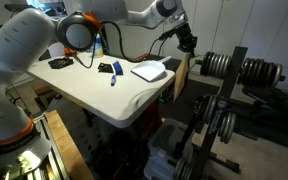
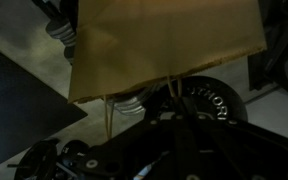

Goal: Pick up the brown paper bag and hang it on the topmost barbell

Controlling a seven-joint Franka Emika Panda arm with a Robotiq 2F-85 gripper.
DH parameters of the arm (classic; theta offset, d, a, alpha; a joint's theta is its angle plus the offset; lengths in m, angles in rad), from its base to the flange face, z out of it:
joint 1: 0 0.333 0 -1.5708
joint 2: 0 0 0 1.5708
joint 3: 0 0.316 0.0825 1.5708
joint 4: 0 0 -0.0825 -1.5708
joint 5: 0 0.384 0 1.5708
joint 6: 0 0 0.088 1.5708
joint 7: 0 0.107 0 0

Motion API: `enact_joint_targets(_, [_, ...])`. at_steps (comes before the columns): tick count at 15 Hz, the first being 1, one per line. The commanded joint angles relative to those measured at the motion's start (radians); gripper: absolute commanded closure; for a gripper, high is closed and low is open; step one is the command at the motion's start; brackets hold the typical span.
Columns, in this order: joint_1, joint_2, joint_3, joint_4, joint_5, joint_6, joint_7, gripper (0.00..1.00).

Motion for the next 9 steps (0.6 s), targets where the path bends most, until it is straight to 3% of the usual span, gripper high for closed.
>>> enact_joint_targets(1, [-0.021, 0.073, 0.02, 0.096, 0.029, 0.061, -0.01, 0.98])
enact_joint_targets(9, [-0.022, 0.135, -0.012, 0.149, 0.009, 0.089, 0.055, 0.97])
